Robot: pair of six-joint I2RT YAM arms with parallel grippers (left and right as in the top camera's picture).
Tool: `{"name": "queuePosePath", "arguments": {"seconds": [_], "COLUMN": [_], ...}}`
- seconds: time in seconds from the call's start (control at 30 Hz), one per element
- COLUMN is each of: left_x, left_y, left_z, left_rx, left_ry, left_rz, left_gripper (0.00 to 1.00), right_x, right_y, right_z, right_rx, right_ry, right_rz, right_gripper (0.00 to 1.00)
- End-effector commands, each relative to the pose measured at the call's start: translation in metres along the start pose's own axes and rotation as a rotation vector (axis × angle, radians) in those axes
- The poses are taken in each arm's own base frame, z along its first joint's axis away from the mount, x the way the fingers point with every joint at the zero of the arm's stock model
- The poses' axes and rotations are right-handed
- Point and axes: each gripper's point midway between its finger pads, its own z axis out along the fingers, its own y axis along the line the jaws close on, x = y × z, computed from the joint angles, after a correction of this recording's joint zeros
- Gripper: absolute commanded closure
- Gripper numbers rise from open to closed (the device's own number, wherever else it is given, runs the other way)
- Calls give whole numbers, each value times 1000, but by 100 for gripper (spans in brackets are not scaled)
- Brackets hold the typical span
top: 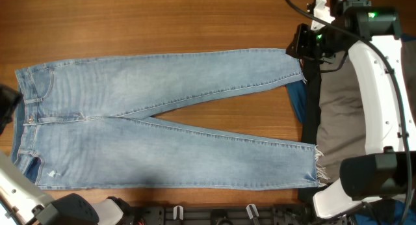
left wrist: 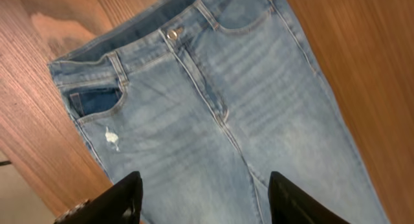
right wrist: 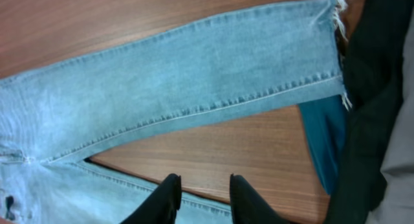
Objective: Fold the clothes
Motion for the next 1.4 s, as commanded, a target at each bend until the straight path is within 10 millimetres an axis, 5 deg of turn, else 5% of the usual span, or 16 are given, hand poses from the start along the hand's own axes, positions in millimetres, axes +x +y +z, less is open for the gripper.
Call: {"name": "queuePosePath", "arguments": {"seconds": [0.0,0.13,0.27,0.43,0.7,0.83,1.03,1.2,1.37], "left_x": [16,48,85,138,198,220,252,278,302], "left_y": [-30,-65,-87,-108,-110,-130,-180,-204,-199], "left_z": [15,33,48,73,116,132,138,161,210], "left_rx": [171,263,283,294,305,387,571,609,556], "left_ry": [78,168,244,336,425,394,308,313,403], "left_rz": [118,305,459,598,707,781,912,990,999], "left_gripper": [46,67,82,78,82,84,71,93,96], "right_x": [10,40,92,161,222,210,183,159,136], "right_y": [-8,-15,-19,-28,-34,-30,-11,2,14], "right_z": [25,77,113,132,139,151,153,143,137], "right_rx": [8,-21,-15,37,4,-23,-101,-122,-147], "right_ry": [30,146,306,502,666,598,507,444,370], "right_rz": [31,50,62,63,16,-15,-41,-67,-85], "right_gripper": [76,95,96,94,91,91,88,87,87]}}
